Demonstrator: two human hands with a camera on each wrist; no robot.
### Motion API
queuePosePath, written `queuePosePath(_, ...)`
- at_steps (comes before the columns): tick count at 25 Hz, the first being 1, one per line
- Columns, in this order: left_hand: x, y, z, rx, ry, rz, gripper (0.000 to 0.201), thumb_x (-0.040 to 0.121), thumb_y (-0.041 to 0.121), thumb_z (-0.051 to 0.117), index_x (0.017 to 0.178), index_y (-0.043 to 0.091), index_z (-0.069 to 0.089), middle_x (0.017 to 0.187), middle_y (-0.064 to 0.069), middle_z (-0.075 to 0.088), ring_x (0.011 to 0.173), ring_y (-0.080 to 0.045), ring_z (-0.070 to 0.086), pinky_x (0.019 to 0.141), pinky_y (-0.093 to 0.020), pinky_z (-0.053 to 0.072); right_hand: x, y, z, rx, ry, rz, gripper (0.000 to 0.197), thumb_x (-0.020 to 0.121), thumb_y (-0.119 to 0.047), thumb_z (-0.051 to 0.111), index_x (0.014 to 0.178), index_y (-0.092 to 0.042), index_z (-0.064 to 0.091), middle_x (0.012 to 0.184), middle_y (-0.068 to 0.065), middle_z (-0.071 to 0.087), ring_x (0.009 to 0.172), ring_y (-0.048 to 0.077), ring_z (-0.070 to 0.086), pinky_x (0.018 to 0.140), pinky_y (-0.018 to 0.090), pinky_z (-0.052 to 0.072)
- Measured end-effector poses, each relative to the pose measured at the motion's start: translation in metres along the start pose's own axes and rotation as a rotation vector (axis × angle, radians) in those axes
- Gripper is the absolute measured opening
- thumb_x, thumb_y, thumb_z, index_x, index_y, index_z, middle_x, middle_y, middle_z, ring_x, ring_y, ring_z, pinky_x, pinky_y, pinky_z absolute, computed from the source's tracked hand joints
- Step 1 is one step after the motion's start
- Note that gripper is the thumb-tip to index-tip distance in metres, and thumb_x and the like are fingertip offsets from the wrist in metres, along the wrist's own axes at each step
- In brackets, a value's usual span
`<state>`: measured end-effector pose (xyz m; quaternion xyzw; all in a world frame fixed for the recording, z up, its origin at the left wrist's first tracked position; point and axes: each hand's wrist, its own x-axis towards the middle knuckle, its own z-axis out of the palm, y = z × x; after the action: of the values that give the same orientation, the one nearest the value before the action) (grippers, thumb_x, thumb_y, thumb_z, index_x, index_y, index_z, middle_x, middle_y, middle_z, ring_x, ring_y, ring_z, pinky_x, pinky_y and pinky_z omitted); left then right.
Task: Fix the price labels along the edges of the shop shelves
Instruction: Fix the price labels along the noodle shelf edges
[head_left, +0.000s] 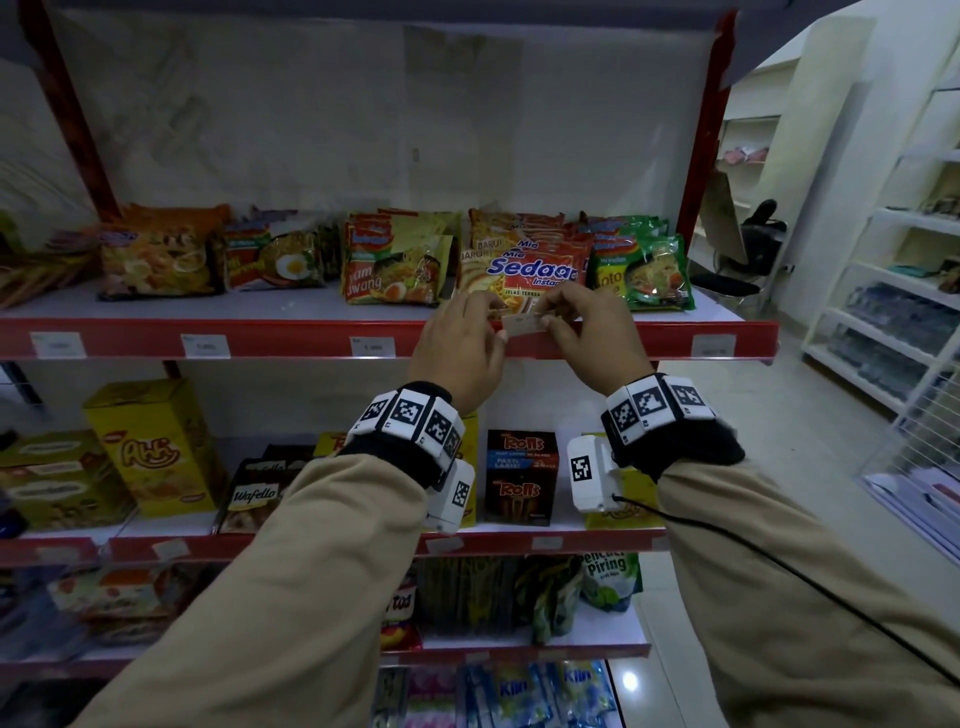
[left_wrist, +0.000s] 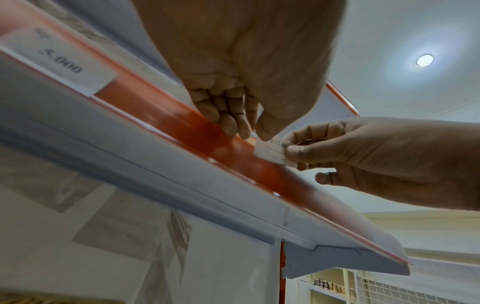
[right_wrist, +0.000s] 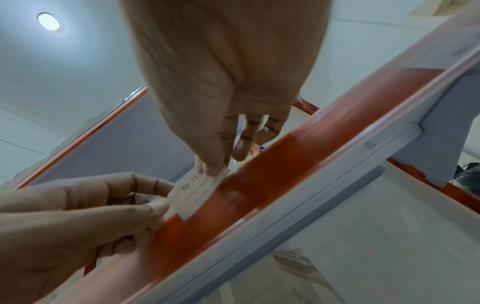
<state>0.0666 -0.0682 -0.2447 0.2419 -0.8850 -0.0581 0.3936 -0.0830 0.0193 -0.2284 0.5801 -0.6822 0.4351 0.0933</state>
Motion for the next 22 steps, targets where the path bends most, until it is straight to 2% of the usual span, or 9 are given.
queuePosePath(3, 0.002, -0.002, 0.002, 0.036, -0.008, 0.0, 0.023, 0.093, 0.022, 0.052, 0.114, 0.012, 0.056, 0.104, -0.009, 0.054, 0.097, -0.024, 0.048, 0.083, -0.035, 0.04, -0.001, 0.0, -0.001, -0.022, -0.014, -0.048, 0.011, 0.087, -0.007, 0.061, 0.093, -0.016, 0.065, 0.085, -0.003, 0.063, 0.089, 0.025, 0.057, 0.082, 0.043, 0.049)
queuePosePath(6, 0.005, -0.004, 0.002, 0.059, -0.024, 0.001, 0.02, 0.093, 0.023, 0.055, 0.107, 0.01, 0.061, 0.103, -0.011, 0.052, 0.096, -0.027, 0.047, 0.078, -0.035, 0.039, 0.0, 0.0, -0.001, -0.015, -0.041, -0.086, 0.012, 0.086, -0.005, 0.061, 0.093, -0.013, 0.066, 0.09, 0.0, 0.063, 0.085, 0.019, 0.057, 0.08, 0.04, 0.049)
queuePosePath(10, 0.006, -0.006, 0.004, 0.115, -0.022, 0.035, 0.019, 0.093, 0.024, 0.054, 0.104, 0.01, 0.059, 0.101, -0.01, 0.05, 0.093, -0.024, 0.046, 0.072, -0.03, 0.034, 0.0, 0.006, -0.006, -0.186, -0.095, -0.127, 0.013, 0.084, -0.016, 0.066, 0.095, -0.011, 0.063, 0.091, 0.004, 0.057, 0.085, 0.022, 0.054, 0.076, 0.035, 0.046)
queuePosePath(14, 0.005, -0.008, 0.004, 0.127, -0.004, 0.06, 0.017, 0.091, 0.027, 0.056, 0.097, 0.011, 0.06, 0.096, -0.006, 0.049, 0.09, -0.02, 0.044, 0.07, -0.028, 0.031, 0.002, 0.01, -0.01, -0.312, -0.192, -0.096, 0.015, 0.083, -0.019, 0.069, 0.095, -0.011, 0.064, 0.096, 0.007, 0.056, 0.095, 0.027, 0.051, 0.082, 0.037, 0.043)
queuePosePath(20, 0.008, -0.01, 0.002, 0.157, -0.019, 0.098, 0.019, 0.091, 0.027, 0.057, 0.095, 0.011, 0.065, 0.088, 0.0, 0.039, 0.084, -0.014, 0.035, 0.068, -0.029, 0.03, 0.001, 0.011, -0.011, -0.311, -0.214, -0.094, 0.012, 0.085, -0.021, 0.068, 0.095, -0.017, 0.064, 0.093, -0.002, 0.05, 0.096, 0.025, 0.049, 0.085, 0.037, 0.042)
queuePosePath(22, 0.01, -0.01, 0.002, 0.198, -0.044, 0.108, 0.021, 0.092, 0.028, 0.055, 0.095, 0.01, 0.065, 0.088, 0.0, 0.039, 0.085, -0.016, 0.036, 0.068, -0.029, 0.03, 0.0, 0.011, -0.011, -0.337, -0.225, -0.095, 0.01, 0.086, -0.022, 0.067, 0.095, -0.017, 0.066, 0.093, -0.003, 0.047, 0.098, 0.025, 0.048, 0.086, 0.037, 0.041)
